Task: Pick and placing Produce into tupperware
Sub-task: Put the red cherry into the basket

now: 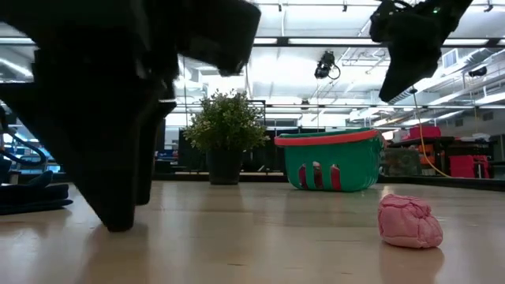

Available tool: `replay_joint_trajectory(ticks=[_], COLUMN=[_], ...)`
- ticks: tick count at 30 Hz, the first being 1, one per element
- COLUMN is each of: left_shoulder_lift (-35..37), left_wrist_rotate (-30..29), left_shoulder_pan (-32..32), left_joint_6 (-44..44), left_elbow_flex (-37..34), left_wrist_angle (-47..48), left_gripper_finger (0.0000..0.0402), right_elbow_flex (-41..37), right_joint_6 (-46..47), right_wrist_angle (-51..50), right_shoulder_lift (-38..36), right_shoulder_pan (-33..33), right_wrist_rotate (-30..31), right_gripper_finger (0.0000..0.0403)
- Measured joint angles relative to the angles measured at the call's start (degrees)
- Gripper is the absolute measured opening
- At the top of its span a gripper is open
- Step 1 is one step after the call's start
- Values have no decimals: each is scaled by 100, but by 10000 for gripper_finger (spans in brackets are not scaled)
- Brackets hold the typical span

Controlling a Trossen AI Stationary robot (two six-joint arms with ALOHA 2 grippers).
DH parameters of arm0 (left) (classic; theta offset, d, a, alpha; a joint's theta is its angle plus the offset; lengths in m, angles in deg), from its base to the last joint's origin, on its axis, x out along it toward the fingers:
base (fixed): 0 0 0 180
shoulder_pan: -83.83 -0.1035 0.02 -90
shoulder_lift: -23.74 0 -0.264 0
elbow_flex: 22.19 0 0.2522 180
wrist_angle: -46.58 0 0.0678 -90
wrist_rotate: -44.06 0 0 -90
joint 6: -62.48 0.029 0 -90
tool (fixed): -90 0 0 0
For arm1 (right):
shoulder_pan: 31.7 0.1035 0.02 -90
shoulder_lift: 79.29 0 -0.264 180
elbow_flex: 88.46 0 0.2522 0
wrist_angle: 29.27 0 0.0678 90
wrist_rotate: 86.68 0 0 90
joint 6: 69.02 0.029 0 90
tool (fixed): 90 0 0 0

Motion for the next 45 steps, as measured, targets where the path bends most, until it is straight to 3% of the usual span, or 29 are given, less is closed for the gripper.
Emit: replay_joint_trajectory(ticks=[13, 26, 35, 41, 45], left_shoulder_lift=[11, 28, 28, 28, 28], left_wrist_rotate=[78, 249, 744, 814, 818], left_shoulder_pan=[-174, -187, -167, -143, -143], left_joint_6=[-855, -269, -589, -980, -1029], left_elbow_flex=[-58, -63, -69, -69, -69], left_wrist_angle=[97, 689, 852, 838, 833], left_gripper_finger=[207, 205, 206, 173, 121], right_elbow_flex=[-4, -7, -7, -7, -7], right_joint_6=[-790, -1124, -1186, -1212, -1212], right_wrist_angle=[-1, 2, 2, 2, 2], right_shoulder_lift=[0, 0, 0, 0, 0], right_shoulder_pan=[402, 399, 399, 399, 399], right_wrist_rotate=[13, 12, 10, 10, 10], right_gripper_finger=[140, 140, 140, 140, 140])
